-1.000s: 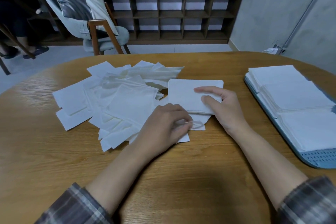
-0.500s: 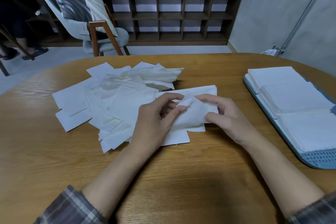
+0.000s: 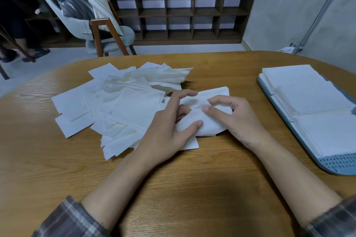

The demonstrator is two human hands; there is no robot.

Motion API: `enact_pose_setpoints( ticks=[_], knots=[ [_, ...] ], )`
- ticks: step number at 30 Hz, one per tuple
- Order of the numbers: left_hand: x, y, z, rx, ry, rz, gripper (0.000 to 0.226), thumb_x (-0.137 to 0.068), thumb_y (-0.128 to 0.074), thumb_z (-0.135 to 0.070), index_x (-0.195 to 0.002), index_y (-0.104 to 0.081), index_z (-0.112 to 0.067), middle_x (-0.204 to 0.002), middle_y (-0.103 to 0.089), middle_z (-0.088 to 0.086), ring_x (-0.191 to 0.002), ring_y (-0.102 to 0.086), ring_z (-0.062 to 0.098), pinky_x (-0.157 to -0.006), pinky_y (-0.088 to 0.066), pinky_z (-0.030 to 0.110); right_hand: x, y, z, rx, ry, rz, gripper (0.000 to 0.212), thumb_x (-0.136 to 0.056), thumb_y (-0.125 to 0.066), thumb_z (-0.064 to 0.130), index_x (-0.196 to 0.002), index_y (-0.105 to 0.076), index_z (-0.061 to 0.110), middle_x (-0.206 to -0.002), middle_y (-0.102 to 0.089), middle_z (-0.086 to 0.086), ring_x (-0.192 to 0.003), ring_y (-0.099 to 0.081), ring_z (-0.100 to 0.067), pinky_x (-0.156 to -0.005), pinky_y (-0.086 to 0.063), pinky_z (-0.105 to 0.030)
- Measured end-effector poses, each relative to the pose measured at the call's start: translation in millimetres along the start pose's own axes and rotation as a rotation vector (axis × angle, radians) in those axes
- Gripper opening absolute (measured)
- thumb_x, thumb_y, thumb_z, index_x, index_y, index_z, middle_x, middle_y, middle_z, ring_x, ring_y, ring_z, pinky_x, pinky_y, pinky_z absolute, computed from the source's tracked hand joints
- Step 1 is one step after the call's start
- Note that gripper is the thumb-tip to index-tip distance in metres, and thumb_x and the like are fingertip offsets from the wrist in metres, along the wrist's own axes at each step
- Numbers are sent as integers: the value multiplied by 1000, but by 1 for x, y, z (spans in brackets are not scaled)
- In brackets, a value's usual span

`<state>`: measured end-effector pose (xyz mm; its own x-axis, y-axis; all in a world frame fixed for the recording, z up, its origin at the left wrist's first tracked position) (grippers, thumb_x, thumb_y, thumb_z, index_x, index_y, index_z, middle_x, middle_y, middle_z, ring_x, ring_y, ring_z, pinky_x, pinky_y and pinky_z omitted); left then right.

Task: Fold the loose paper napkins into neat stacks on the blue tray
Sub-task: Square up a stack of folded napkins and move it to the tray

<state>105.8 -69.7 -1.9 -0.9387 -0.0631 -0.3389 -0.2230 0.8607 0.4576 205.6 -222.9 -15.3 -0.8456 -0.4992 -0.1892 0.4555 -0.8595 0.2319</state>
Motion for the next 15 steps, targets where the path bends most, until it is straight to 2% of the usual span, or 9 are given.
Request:
enact_pose_setpoints(
  ticks=[3,6,7,9,10,13,15],
  knots=[
    [-1,4,7,-33,47,14,54,-93,-79,-20,-133,-50,-41,-76,-64,1,-72,-61,18,-70,-47,27,-2,11,0,-35,-23,-99,12,-98,-74,27,-91,-81,21,-98,-79,13,-100,-70,-1,-89,-45,-19],
    [-4,22,16,94,77,-116,38,-91,-82,-16,-118,-61,-31,-96,-70,0,-89,-68,23,-80,-54,40,-3,18,-7,-121,-88,-152,14,-98,-73,32,-95,-82,21,-102,-80,7,-103,-73,-12,-91,-50,-29],
    [-5,29,17,121,76,-175,30,-90,-83,-14,-110,-64,-26,-101,-70,-4,-92,-68,19,-78,-52,38,-3,18,-8,-141,-95,-146,15,-98,-74,35,-98,-82,22,-105,-80,4,-107,-73,-18,-95,-51,-36],
    [-5,38,17,120,79,-253,16,-90,-83,-10,-95,-70,-20,-98,-71,-15,-86,-63,0,-72,-42,21,-2,16,-9,-156,-104,-118,22,-94,-77,43,-105,-81,24,-113,-79,0,-115,-71,-24,-106,-50,-48],
    [-5,40,16,113,82,-263,12,-91,-81,-9,-91,-74,-19,-95,-73,-17,-85,-62,-4,-70,-39,16,-2,14,-9,-171,-108,-89,24,-94,-77,42,-110,-79,24,-116,-78,-1,-116,-71,-25,-108,-50,-50],
    [-4,37,17,128,96,-254,13,-94,-78,-10,-92,-82,-22,-97,-79,-17,-97,-69,0,-81,-43,14,0,-1,-3,-225,-91,60,25,-97,-74,27,-122,-73,24,-117,-77,-1,-106,-71,-17,-91,-52,-36],
    [-4,35,19,142,110,-259,13,-95,-78,-13,-95,-84,-25,-101,-80,-17,-104,-70,3,-86,-46,20,2,-9,-1,-236,-70,115,39,-92,-78,25,-130,-69,30,-121,-74,0,-109,-69,-16,-91,-52,-32]
  ],
)
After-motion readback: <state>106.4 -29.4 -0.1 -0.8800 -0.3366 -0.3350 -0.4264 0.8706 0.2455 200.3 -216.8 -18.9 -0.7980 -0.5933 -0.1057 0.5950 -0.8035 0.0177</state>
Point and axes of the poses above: each hand's wrist, its own x-axis away from the middle knuckle, its own y-axis out of the back of the hand, z = x × y, the point moved 7 cm from there along -x, towards the middle knuckle
